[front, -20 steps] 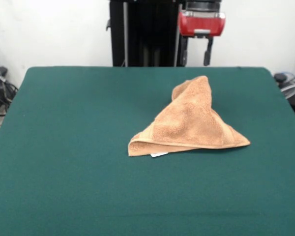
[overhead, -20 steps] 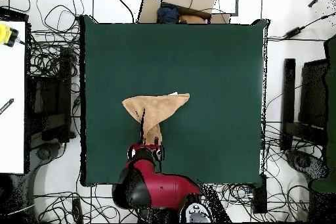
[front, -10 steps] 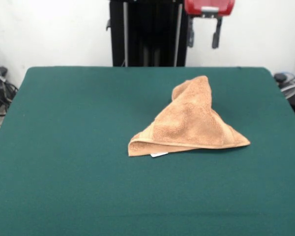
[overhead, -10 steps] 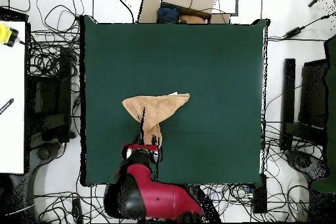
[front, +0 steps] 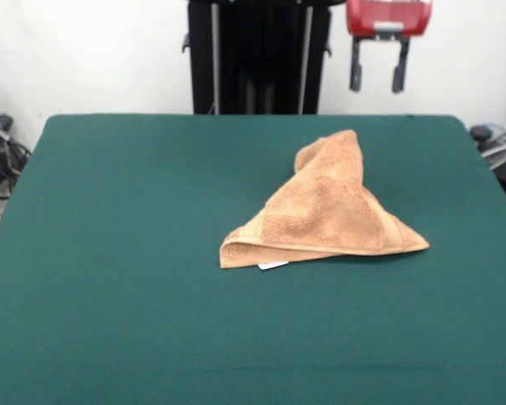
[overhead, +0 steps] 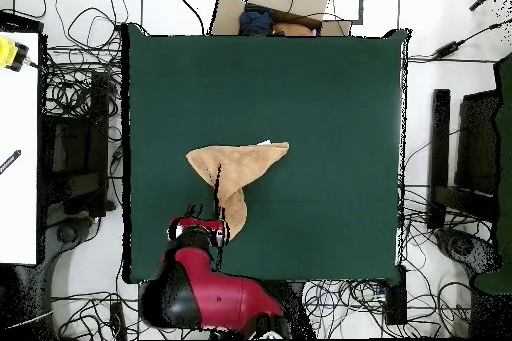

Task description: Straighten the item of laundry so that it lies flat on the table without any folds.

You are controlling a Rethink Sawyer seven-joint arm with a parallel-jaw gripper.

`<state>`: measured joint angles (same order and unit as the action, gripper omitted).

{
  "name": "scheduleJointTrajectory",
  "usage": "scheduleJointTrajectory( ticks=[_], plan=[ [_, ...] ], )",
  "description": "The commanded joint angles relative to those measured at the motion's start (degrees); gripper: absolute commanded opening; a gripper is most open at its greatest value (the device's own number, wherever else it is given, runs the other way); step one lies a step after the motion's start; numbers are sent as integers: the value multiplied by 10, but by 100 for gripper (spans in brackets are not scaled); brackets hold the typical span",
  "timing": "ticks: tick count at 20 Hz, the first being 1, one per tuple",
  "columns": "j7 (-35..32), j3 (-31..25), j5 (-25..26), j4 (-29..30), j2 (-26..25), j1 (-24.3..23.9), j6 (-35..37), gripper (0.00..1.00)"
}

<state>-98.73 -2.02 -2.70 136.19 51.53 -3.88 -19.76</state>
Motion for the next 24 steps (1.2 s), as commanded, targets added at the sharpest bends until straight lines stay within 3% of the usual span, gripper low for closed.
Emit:
scheduleJointTrajectory(
  ticks=[1,8,15,21,24],
  plan=[
    [-183,-74,-15,-81,-152,7,-84,100],
    [-166,-88,-6,-93,-175,-7,-81,100],
    [-156,-118,10,-68,-142,-62,-27,100],
    [-121,-143,16,-80,-118,-108,34,100],
    [-105,-148,16,-101,-129,-122,51,100]
  ],
)
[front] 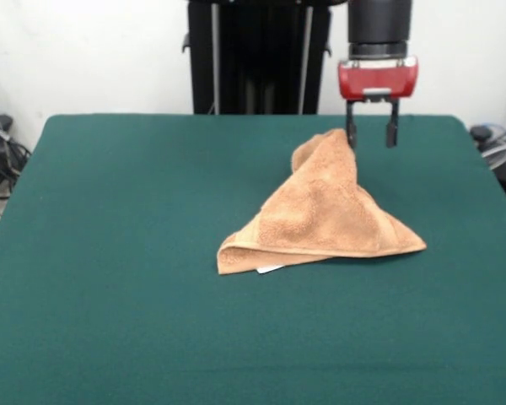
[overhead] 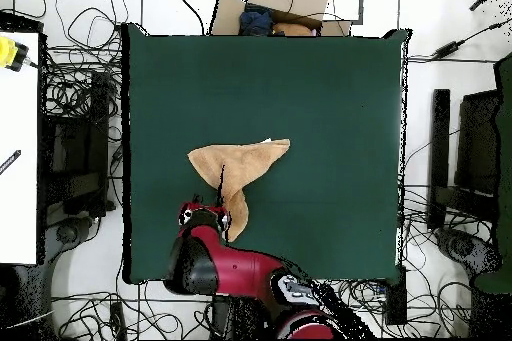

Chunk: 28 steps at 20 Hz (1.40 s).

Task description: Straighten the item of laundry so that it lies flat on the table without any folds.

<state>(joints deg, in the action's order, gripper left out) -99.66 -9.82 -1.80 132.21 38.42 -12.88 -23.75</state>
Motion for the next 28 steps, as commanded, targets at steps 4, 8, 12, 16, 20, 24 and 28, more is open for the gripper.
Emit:
scheduleJointTrajectory(
  ticks=[4,8,12,16,20,24,28],
  plan=[
    [-79,-73,2,-85,7,-41,120,100],
    [-75,-65,-7,-95,14,-31,143,100],
    [-76,-43,-10,-109,7,-15,142,100],
    [-73,-38,4,-111,11,-17,136,100],
    [-32,-34,44,-115,40,-38,161,100],
    [7,-40,91,-112,83,-75,206,100],
    [35,-77,143,-123,85,-138,243,100]
  ],
)
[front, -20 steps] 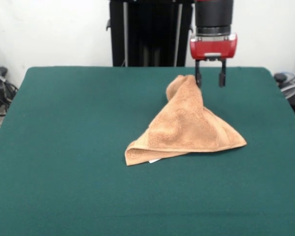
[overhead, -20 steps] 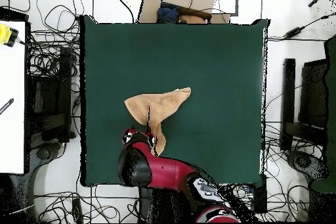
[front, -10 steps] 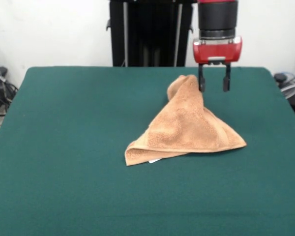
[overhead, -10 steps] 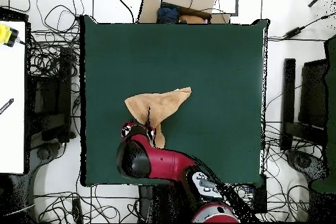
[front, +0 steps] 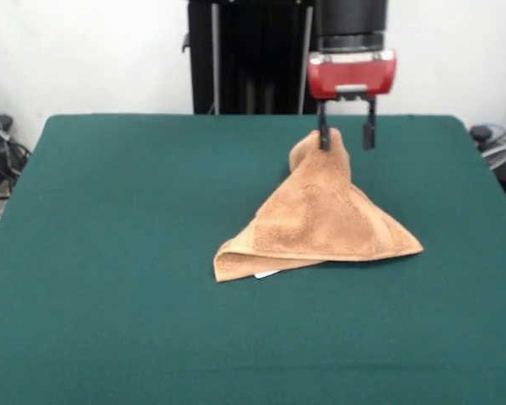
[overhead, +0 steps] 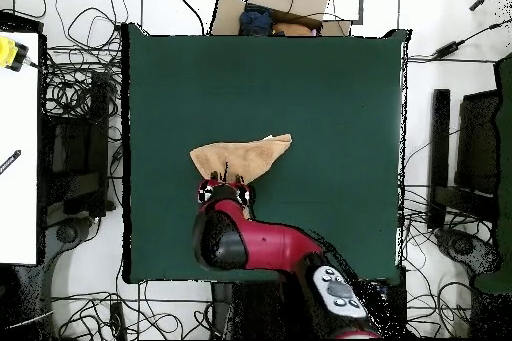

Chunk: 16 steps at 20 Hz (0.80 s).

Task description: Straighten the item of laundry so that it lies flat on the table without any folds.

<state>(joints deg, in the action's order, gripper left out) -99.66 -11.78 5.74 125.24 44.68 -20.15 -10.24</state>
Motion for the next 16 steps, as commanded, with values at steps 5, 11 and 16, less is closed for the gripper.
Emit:
scheduleJointTrajectory(
  ticks=[5,11,16],
  plan=[
    [45,-98,138,-81,-24,-129,116,100],
    [10,-103,182,-86,-43,-149,108,100],
    [-56,-73,184,-85,-102,-112,25,100]
  ],
)
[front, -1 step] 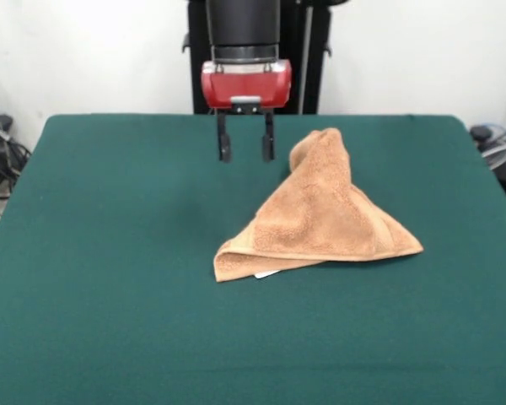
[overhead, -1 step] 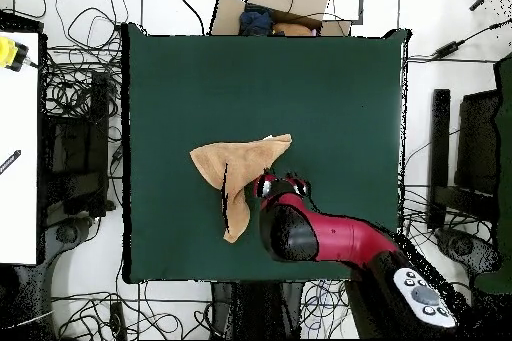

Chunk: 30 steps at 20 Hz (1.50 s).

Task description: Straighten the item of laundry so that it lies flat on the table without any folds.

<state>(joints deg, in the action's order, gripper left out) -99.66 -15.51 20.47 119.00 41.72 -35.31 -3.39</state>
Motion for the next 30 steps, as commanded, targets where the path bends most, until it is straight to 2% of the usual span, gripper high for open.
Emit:
scheduleJointTrajectory(
  ticks=[1,4,9,15,20,25,30],
  plan=[
    [-67,-29,32,-19,-76,49,-56,100],
    [-93,-11,11,1,-67,76,-75,100],
    [-113,7,-30,24,-19,114,-51,100],
    [-117,16,-60,20,1,144,-28,100],
    [-122,30,-69,30,1,163,-46,100],
    [-114,30,-54,21,-32,157,-76,100],
    [-75,-46,-3,-8,-81,83,-60,100]
  ],
)
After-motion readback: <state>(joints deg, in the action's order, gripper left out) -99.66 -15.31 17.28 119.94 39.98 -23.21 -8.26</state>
